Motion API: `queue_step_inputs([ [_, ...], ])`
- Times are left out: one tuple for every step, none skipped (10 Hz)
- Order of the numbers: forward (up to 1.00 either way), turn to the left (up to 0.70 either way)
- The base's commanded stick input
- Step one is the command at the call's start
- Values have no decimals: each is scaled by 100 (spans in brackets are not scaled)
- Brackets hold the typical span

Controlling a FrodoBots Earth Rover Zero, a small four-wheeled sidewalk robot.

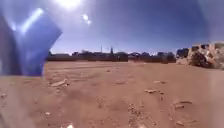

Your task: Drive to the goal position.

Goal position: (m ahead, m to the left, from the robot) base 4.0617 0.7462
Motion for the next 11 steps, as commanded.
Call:
queue_step_inputs([
  [70, 0],
  [70, 0],
  [70, 0],
  [70, 0],
  [70, 0],
  [70, 0],
  [70, 0],
  [70, 0],
  [70, 0],
  [70, 0],
  [70, 0],
])
